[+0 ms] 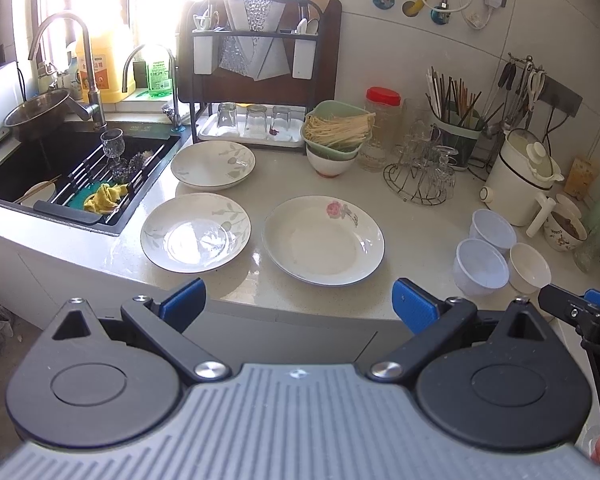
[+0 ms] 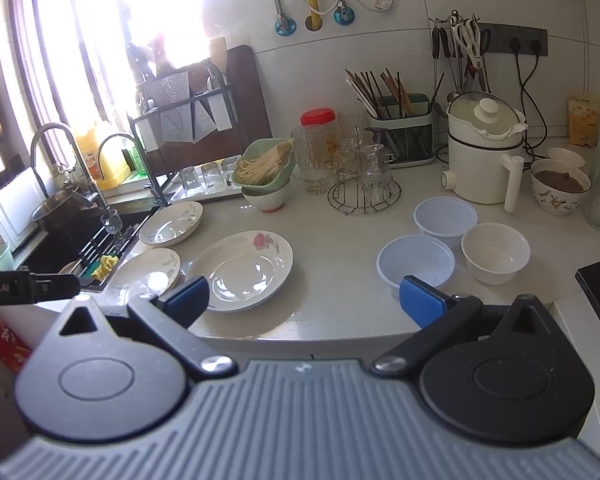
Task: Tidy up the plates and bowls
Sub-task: 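Move both grippers toward the leaf-pattern plate with orange rim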
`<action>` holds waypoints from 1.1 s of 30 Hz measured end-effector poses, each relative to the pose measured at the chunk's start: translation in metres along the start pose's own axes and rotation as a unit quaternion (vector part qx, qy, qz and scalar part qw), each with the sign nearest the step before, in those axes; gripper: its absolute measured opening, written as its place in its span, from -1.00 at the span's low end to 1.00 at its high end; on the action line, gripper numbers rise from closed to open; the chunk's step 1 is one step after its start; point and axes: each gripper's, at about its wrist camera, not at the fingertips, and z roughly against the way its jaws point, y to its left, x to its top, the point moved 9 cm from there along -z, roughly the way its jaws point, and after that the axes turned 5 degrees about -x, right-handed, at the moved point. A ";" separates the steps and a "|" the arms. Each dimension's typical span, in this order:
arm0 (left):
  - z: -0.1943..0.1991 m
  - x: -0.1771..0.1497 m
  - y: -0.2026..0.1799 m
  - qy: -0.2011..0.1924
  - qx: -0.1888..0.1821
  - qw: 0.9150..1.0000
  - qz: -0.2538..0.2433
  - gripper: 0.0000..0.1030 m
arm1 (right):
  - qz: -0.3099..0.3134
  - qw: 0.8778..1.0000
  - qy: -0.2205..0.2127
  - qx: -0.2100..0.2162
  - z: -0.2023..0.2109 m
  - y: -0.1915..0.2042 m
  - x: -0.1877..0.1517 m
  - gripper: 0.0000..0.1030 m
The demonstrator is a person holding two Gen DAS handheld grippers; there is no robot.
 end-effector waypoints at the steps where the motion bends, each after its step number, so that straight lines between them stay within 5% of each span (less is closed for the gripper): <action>1: -0.001 0.000 -0.001 0.000 -0.001 1.000 -0.001 0.96 | -0.001 1.000 0.003 0.000 -0.001 0.000 0.000 1.00; 33: -0.046 0.004 0.013 0.003 0.033 0.999 -0.003 0.96 | 0.000 0.999 0.011 0.031 -0.055 0.007 -0.009 1.00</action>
